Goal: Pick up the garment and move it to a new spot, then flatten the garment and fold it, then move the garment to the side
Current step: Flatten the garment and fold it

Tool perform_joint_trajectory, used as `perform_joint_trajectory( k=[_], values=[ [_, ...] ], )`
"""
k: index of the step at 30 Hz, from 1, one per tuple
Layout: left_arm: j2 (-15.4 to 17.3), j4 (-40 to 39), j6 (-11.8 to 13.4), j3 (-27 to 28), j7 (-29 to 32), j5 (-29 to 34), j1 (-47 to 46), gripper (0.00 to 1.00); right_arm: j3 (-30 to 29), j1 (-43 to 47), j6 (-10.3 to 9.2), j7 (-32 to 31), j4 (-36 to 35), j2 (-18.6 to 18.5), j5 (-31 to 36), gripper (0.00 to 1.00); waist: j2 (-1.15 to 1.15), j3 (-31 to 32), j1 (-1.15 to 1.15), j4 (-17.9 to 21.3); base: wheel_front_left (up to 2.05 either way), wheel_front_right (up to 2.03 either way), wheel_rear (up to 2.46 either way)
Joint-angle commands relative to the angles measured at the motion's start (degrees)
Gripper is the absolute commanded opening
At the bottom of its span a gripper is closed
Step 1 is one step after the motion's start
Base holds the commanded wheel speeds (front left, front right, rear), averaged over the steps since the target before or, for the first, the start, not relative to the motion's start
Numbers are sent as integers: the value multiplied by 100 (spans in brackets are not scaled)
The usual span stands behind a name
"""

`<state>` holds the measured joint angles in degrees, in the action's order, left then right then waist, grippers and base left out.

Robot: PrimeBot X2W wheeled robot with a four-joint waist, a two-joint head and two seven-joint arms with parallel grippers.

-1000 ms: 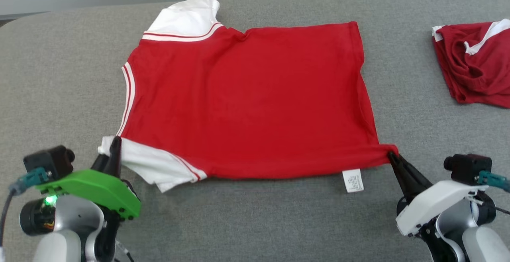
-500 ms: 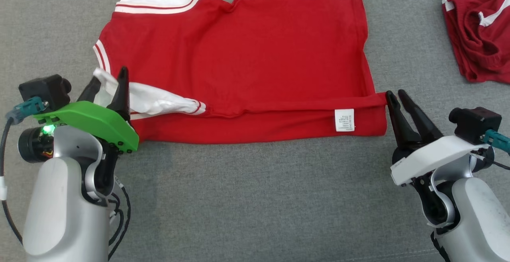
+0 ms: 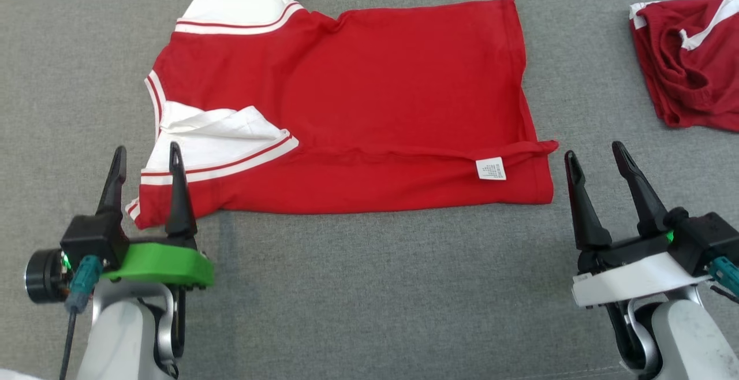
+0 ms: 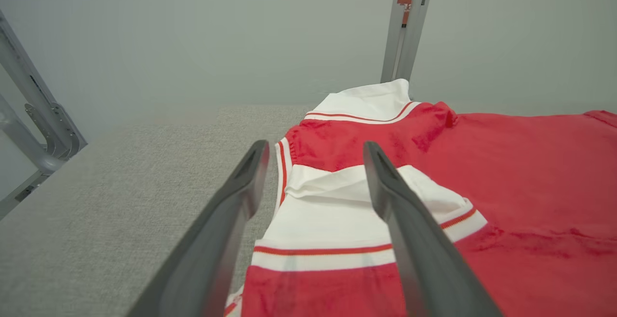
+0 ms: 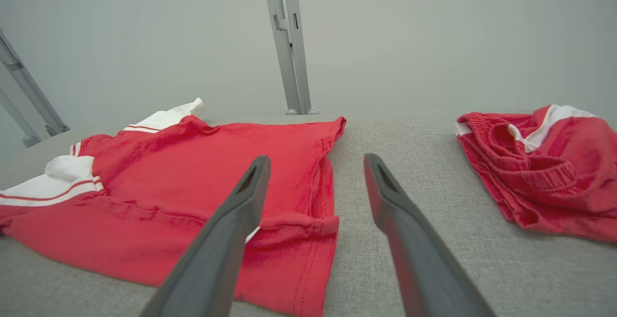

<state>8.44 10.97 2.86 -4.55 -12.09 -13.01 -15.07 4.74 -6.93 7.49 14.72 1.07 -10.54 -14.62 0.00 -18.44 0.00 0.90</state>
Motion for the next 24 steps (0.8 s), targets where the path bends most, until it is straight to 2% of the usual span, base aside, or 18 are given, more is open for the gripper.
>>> perform_joint_trajectory(
  k=[1, 8, 13, 17, 24],
  values=[
    [4, -77, 54, 16, -72, 29, 197, 100, -38, 137, 0, 24, -86, 54, 50, 100, 0, 126, 0, -8, 0, 0, 0],
    [-14, -260, 93, -13, -171, 7, 617, 100, -103, 453, 0, 36, -283, 198, 133, 100, 0, 214, 0, -78, 0, 0, 0],
    [44, -113, -16, -60, 14, -73, 496, 100, -100, 486, 0, -39, -162, 166, 116, 100, 0, 167, 0, -107, 0, 0, 0],
    [96, 350, -187, -60, 390, -302, 242, 100, -92, 413, 0, -142, 156, 155, 70, 100, 0, 11, 0, -141, 0, 0, 0],
    [178, 1364, -419, 146, 938, -791, -254, 100, 120, -81, 0, -172, 1125, 118, -131, 100, 0, -298, 0, -104, 0, 0, 0]
  ],
)
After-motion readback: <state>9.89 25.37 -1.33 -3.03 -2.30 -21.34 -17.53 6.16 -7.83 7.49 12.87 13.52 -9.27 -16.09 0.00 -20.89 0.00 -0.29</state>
